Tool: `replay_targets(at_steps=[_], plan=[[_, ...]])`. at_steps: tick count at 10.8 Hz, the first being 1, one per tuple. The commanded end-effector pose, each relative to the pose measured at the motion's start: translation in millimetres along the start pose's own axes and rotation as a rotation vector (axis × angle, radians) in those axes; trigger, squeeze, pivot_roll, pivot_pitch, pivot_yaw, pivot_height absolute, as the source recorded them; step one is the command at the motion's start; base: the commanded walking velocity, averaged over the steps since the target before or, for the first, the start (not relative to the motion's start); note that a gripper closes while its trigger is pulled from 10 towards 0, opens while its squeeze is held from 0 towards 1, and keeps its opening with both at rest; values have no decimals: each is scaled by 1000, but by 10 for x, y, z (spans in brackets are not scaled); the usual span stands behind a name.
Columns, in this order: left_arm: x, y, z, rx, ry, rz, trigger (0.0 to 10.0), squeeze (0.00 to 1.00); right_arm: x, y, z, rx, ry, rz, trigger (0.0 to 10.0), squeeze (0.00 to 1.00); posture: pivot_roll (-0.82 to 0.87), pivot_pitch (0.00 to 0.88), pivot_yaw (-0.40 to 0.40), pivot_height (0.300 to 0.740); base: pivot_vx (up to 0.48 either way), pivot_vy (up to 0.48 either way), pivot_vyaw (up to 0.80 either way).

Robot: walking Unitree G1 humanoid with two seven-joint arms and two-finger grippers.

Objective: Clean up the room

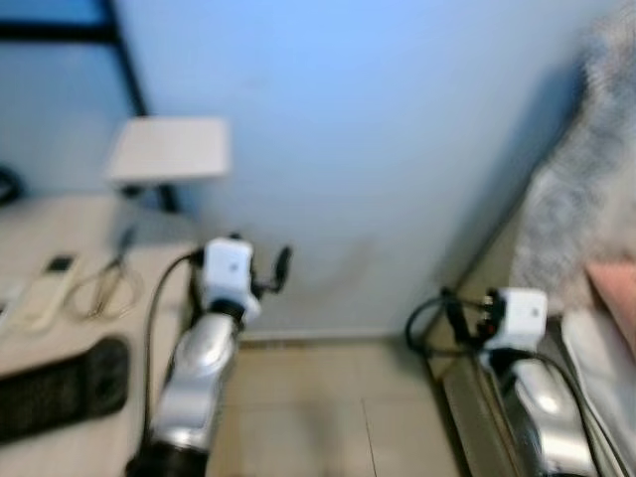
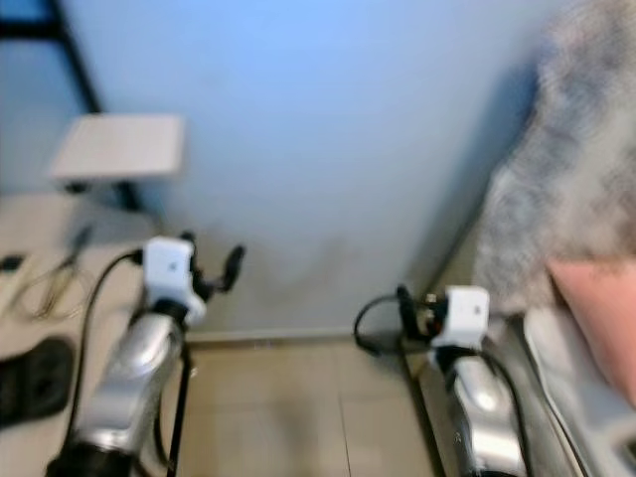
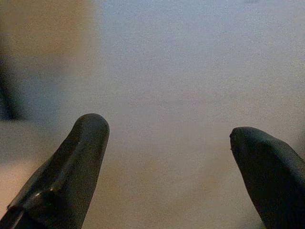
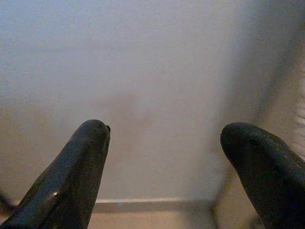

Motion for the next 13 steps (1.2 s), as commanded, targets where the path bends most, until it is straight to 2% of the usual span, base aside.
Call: replay_targets(at_steps=[1,2,4,6,7,8,13], plan=[[13,16,-4,4,-5,17,10000,0,13,-11,0,0,-1,14,10000,51,74,0,-67,740,0,0,644],[4,23,4,-1,-13,15,10000,0,20,-51,4,6,12,20,10000,27,84,0,-74,740,0,0,0],[6,33,-3,0,-16,20,10000,0,17,-78,25,-4,5,21,10000,47,89,0,-79,740,0,0,0],[10,28,1,-1,-20,19,10000,0,-1,-97,35,-4,6,8,10000,43,91,0,-78,740,0,0,647],[10,26,4,-3,-25,17,10000,0,-14,-102,28,4,12,-3,10000,31,91,0,-78,740,0,0,0],[10,20,11,-5,-34,10,10000,0,-29,-97,18,7,4,-14,10000,0,87,0,-74,740,0,0,0],[36,-31,6,6,-47,-1,10000,0,3,-65,12,-1,5,-25,10000,0,70,0,-59,740,0,0,0]])
Point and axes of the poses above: a point about 5 cm out from each wrist's last joint towards the gripper, its own y axis pointing back from the gripper into the wrist, its own z axis along the axis of the wrist's last joint, x = y × z, the point moved 1 cm from there along -y, pointing out of the wrist towards the gripper, and after that the axes turned 10 degrees about y, right-handed, at the moved point
